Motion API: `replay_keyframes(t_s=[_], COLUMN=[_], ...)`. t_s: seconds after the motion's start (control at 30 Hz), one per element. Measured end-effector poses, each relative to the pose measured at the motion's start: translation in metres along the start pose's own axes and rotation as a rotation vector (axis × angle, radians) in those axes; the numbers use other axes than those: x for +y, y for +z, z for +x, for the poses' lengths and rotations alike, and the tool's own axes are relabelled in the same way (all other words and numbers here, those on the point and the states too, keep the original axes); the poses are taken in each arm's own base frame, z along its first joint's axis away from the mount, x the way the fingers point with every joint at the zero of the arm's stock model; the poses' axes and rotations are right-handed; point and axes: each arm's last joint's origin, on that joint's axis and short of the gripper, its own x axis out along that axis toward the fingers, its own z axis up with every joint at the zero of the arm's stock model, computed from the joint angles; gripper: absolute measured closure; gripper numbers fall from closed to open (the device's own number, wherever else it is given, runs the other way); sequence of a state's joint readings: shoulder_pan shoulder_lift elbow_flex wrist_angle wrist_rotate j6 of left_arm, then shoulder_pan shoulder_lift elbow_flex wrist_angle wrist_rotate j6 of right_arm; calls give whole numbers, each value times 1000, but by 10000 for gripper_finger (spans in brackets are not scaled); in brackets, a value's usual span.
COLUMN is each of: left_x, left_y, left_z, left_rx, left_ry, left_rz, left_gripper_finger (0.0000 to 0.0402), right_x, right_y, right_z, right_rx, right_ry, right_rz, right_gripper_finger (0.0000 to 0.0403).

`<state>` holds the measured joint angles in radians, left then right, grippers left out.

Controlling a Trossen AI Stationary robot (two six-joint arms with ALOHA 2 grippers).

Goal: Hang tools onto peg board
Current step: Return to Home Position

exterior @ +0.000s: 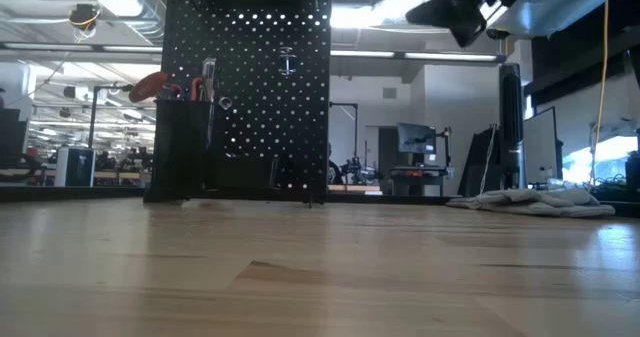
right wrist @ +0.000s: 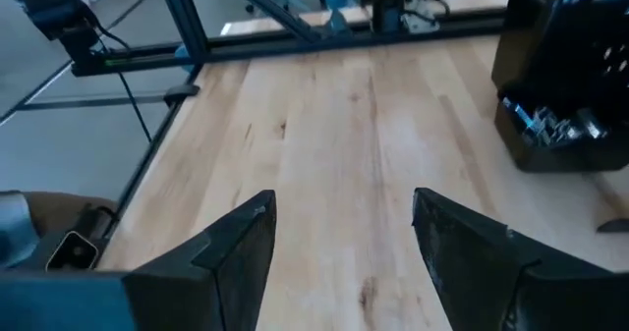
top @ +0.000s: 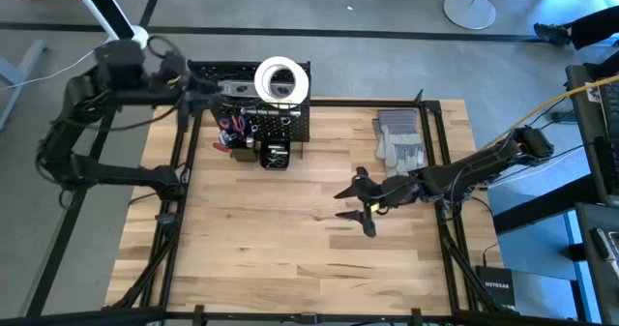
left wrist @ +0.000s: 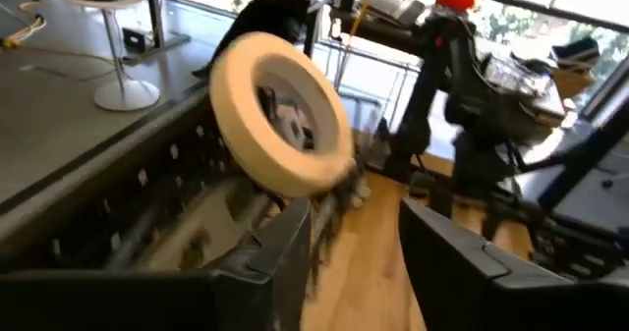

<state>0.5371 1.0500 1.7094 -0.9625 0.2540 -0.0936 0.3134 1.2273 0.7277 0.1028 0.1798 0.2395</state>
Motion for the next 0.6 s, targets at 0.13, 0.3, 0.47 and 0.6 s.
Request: replay_keyframes(t_s=[0.13, 0.3, 0.47, 0.6], left_x=[-12, -17, -17, -23], left_y=[-17, -62, -114, -142], left_z=[-23, -36, -21, -7], left_rx=[-9, -57, -171, -239], left_ry=[-43, -110, -250, -384], left_rz=[18, -45, -112, -102], left_gripper_finger=[282, 319, 358, 386], right_x=[0, 0, 0, -1], right_y=[6, 12, 16, 17], right_z=[-7, -15, -20, -21], right_rx=[-39, -76, -105, -111], right_ry=[-3, -1, 0, 1], right_rz=[-47, -76, -71, -70], right_gripper_finger=[165, 178, 254, 332])
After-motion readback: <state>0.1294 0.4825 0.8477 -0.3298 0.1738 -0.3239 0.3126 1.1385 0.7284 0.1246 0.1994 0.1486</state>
